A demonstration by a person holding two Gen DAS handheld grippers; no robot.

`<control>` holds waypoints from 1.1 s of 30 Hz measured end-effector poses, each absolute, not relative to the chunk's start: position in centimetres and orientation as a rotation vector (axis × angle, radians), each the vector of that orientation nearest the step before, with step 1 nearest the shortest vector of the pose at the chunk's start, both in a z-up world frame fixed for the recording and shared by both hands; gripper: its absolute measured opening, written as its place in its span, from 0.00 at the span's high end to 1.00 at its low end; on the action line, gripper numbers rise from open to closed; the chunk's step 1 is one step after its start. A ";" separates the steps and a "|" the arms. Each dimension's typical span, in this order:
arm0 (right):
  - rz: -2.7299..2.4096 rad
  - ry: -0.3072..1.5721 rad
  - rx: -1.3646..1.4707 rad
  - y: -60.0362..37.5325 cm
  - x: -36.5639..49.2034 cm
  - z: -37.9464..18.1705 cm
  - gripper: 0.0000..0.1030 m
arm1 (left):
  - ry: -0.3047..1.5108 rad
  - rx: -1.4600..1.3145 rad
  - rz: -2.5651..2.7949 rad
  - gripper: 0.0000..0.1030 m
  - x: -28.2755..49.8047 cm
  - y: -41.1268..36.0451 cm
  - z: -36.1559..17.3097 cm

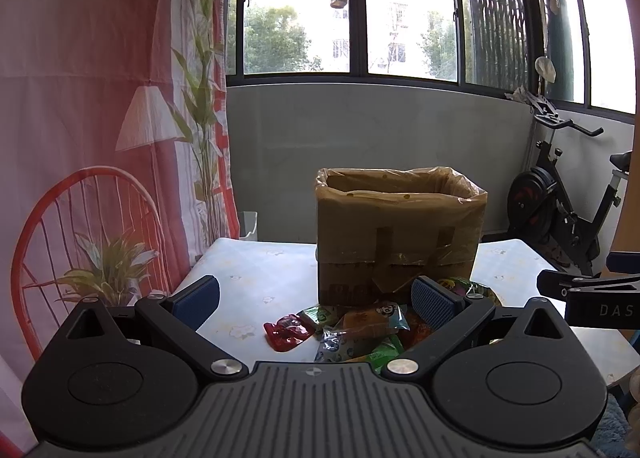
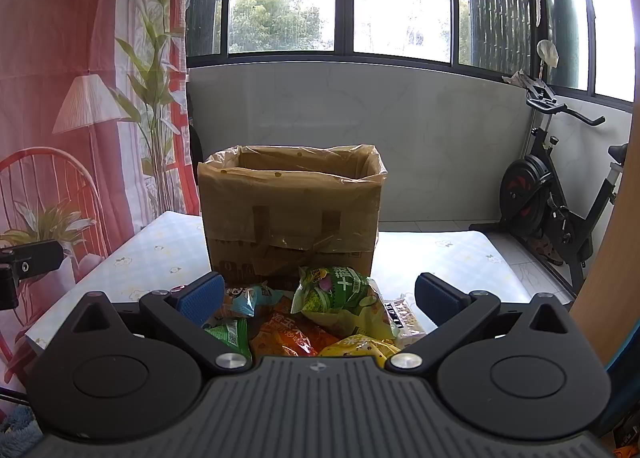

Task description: Organize snacks

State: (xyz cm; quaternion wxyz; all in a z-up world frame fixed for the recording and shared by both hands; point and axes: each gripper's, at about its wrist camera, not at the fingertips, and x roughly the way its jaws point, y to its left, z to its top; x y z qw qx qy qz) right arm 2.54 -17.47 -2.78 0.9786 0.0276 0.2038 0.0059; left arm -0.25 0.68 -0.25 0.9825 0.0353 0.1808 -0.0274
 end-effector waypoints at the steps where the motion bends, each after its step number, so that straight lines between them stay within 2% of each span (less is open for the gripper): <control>1: 0.012 0.411 0.056 -17.4 2.5 -2.8 0.00 | 0.364 0.071 -0.055 0.00 -0.3 0.7 -0.2; 33: 0.013 0.417 0.057 -17.3 2.6 -3.2 0.00 | 0.373 0.040 -0.060 0.00 -0.1 1.0 -0.4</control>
